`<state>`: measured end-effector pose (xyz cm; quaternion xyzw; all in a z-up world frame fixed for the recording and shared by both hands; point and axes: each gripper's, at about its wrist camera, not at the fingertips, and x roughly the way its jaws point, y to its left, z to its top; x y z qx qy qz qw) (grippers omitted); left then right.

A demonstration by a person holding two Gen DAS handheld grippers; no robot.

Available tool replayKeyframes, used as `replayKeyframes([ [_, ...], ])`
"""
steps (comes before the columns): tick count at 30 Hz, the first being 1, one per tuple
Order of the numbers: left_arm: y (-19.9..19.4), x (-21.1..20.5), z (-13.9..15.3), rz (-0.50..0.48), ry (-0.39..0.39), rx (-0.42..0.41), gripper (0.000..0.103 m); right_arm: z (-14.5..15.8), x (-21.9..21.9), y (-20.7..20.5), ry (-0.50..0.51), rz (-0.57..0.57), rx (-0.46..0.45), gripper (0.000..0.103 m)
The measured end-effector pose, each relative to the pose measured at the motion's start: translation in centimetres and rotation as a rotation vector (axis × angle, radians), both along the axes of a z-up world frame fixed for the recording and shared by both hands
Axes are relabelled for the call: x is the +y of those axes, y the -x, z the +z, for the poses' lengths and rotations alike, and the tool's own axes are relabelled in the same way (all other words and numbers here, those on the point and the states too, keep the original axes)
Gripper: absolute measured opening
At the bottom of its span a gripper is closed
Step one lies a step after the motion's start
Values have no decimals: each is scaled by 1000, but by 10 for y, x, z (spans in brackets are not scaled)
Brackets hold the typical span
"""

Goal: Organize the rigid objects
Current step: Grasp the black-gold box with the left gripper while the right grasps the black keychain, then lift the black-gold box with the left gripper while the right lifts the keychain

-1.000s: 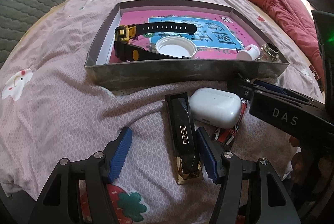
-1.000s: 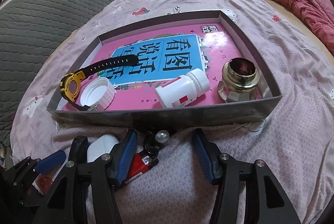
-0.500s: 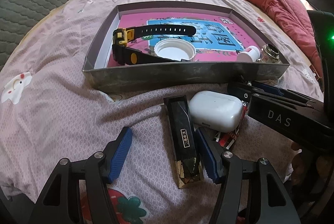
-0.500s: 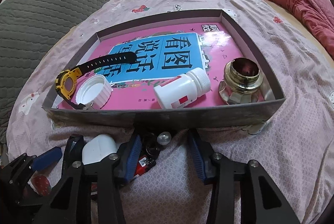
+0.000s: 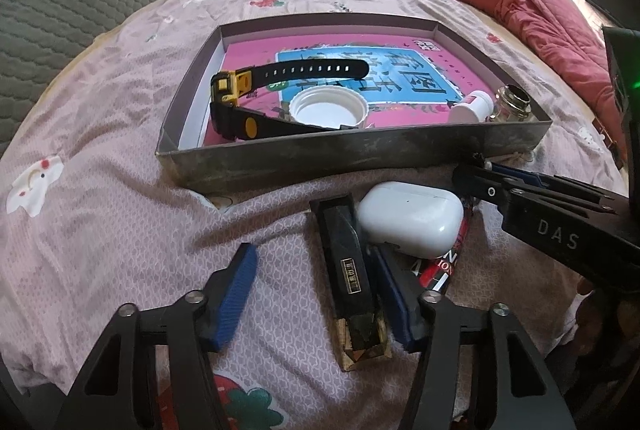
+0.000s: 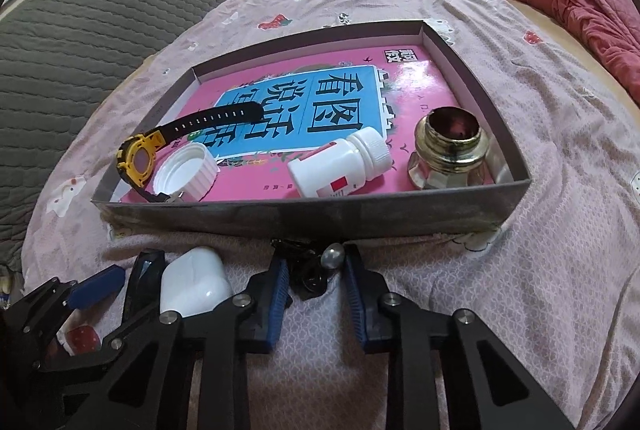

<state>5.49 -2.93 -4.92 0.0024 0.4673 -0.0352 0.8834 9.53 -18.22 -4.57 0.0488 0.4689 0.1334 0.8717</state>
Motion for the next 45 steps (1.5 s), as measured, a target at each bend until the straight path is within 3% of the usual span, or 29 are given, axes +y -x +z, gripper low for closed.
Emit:
replayKeyframes([
  [6, 1, -2, 3, -35, 26, -8, 31, 3, -4, 4, -12, 6, -8, 28],
  [8, 1, -2, 4, -41, 35, -7, 29, 3, -5, 5, -16, 5, -11, 28],
  [20, 0, 9, 6, -20, 110, -1, 26, 10, -9, 13, -20, 17, -31, 28],
  [45, 11, 13, 26, -13, 63, -90, 24, 33, -9, 29, -18, 43, -93, 28],
])
